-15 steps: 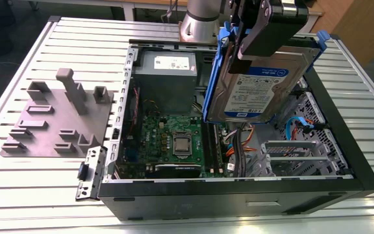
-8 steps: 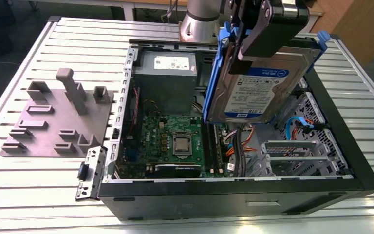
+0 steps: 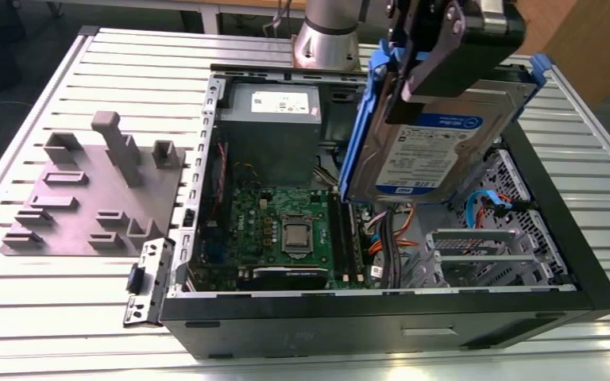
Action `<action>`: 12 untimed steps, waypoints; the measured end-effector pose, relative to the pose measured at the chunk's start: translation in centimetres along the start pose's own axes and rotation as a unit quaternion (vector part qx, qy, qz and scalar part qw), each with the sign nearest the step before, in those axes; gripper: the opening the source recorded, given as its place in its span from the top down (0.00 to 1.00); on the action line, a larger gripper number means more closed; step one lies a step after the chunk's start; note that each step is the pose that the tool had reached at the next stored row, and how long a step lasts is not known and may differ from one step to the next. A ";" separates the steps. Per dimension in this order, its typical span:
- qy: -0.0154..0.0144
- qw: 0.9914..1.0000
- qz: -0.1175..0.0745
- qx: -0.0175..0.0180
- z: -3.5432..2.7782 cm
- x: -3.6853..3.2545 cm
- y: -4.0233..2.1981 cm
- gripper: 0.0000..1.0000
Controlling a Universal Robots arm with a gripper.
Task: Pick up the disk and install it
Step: 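Insert the disk into the insertion slot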
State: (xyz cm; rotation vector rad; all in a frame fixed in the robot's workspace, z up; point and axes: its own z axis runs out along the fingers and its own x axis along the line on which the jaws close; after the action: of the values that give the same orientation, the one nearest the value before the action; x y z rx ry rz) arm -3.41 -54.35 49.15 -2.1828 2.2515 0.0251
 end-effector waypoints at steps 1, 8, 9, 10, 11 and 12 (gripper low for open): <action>0.000 1.000 0.000 -0.001 0.00 -0.01 -0.33 0.63; 0.000 1.000 0.000 -0.001 0.00 -0.02 -0.79 0.63; 0.000 1.000 0.000 -0.001 0.00 -0.02 -0.79 0.63; 0.000 1.000 0.000 -0.001 0.00 -0.02 -0.79 0.63; 0.000 1.000 0.000 -0.001 0.00 -0.02 -0.79 0.63; 0.000 1.000 0.000 -0.001 0.00 -0.02 -0.80 0.63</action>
State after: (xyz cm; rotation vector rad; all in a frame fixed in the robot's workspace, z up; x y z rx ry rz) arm -2.61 -54.35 49.14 -2.1837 2.2523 0.0268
